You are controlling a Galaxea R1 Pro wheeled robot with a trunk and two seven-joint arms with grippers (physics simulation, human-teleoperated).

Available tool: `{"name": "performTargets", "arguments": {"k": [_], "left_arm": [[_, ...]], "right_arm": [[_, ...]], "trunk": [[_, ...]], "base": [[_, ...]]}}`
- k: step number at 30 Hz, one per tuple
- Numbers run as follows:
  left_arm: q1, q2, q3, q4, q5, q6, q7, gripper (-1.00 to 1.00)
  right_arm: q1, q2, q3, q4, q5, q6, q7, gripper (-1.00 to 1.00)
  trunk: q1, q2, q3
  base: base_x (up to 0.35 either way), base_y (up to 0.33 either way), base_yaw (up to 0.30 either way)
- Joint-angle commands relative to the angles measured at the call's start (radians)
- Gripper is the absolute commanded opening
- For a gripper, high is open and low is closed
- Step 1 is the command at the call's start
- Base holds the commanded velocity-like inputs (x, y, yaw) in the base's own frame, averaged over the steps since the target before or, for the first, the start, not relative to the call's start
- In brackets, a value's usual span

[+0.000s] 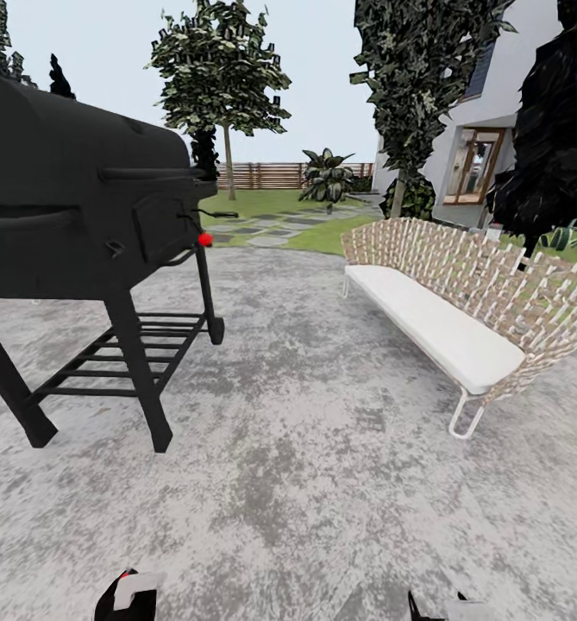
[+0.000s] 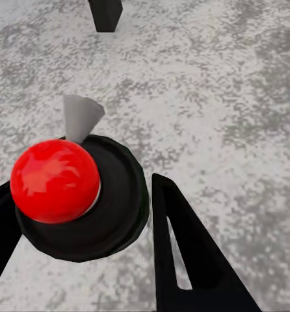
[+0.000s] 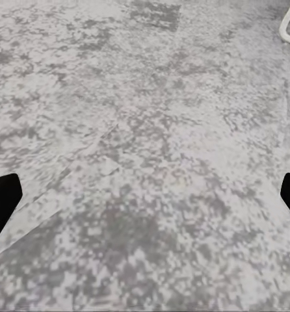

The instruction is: Pick up the pesticide atomizer in the garden and spray insectifuge to fully cover both potted plants in the garden.

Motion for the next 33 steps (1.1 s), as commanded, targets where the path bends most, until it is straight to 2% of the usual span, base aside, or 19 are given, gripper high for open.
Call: {"name": "performTargets", "arguments": {"k": [1, 8, 33], "left_arm": [[-0.001, 0.0, 0.004, 0.001, -0.005, -0.003, 0.002, -1.0], [-0.001, -0.002, 0.004, 0.001, -0.005, -0.003, 0.002, -1.0], [-0.001, -0.002, 0.004, 0.001, -0.004, -0.003, 0.002, -1.0]], "right_arm": [[-0.001, 0.0, 0.001, 0.001, 0.002, -0.003, -0.002, 1.0], [-0.001, 0.0, 0.004, 0.0, 0.003, -0.003, 0.001, 1.0], [-0.001, -0.001, -0.001, 0.005, 0.0, -0.003, -0.002, 1.0]], "trunk": [[0.0, 0.0, -0.001], [0.0, 0.0, -0.001], [0.0, 0.0, -0.001]], "base": [[0.285, -0.2, 0.0], [0.316, -0.114, 0.0], [0.336, -0.004, 0.0]]}}
